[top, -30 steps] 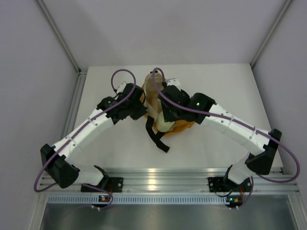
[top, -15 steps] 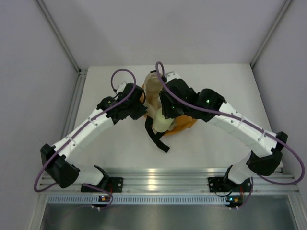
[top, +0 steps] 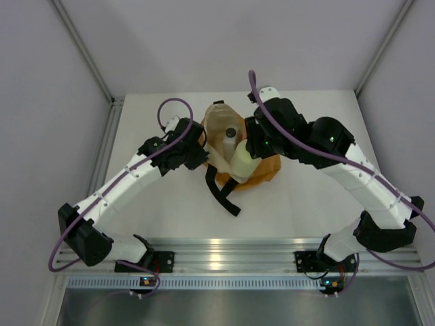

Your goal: Take the personal care products out of the canvas bag

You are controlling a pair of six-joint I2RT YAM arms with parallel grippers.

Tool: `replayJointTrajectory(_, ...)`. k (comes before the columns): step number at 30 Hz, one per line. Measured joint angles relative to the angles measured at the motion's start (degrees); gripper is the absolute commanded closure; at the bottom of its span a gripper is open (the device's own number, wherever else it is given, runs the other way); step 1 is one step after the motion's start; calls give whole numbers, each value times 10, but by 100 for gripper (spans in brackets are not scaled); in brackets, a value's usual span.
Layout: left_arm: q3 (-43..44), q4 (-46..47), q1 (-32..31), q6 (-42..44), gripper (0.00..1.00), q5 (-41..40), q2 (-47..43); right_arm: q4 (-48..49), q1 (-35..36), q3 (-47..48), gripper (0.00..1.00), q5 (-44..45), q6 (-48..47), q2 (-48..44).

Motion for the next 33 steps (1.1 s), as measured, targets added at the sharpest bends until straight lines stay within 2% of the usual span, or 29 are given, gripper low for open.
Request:
replayJointTrajectory(9,0,0,0,0,100,-3,0,-49,-98,12,100,10,-15,-9)
replayJointTrajectory(21,0,0,-1,0,100,-1,0,-60,-246,15,100,-18,-47,-48)
replayJointTrajectory(33,0,0,-1,0,100,-2,0,-112,-315,134,100,-35,-81,-40)
